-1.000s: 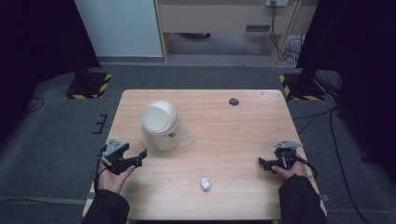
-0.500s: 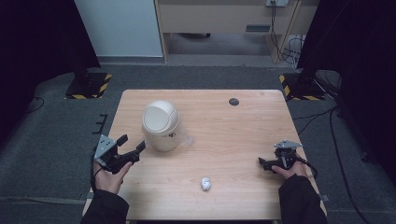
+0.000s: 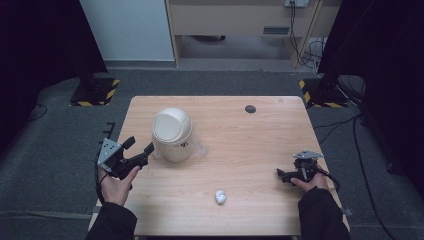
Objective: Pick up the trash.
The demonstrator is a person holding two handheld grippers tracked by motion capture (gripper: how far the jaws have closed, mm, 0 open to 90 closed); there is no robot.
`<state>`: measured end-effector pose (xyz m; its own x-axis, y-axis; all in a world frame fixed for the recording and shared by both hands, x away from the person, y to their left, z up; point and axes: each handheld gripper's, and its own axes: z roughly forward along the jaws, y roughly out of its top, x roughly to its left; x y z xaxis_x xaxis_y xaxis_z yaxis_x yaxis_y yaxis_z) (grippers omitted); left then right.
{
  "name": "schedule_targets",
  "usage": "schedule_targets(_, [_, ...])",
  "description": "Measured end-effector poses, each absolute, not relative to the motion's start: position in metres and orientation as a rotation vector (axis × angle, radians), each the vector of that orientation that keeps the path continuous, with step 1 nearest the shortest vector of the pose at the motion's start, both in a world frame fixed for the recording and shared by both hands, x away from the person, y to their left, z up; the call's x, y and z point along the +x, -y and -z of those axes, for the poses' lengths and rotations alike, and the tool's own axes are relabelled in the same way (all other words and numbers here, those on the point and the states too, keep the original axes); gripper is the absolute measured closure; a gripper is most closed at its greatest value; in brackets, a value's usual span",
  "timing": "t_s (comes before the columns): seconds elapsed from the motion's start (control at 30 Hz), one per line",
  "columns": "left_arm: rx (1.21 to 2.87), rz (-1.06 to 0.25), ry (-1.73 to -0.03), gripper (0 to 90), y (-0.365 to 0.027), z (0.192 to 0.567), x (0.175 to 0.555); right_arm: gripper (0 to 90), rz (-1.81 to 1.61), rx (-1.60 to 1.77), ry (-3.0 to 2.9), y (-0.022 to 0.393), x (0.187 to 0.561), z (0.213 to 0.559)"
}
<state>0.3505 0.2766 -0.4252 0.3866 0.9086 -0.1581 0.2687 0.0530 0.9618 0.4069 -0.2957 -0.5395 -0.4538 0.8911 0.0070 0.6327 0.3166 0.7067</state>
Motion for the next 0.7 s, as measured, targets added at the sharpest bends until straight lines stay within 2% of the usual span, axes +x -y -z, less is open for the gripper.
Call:
schedule_targets(0.37, [1.477, -0.706, -1.088, 21.0, -0.263, 0.412, 0.376, 0.5, -0.917, 1.354, -2.204, 0.296, 0.407, 0.54])
schedule_targets(0.7, [1.507, -0.708, -1.103, 21.2, -0.257, 0.417, 0.394, 0.5, -0.917, 1.355, -2.204, 0.296, 0.407, 0.54])
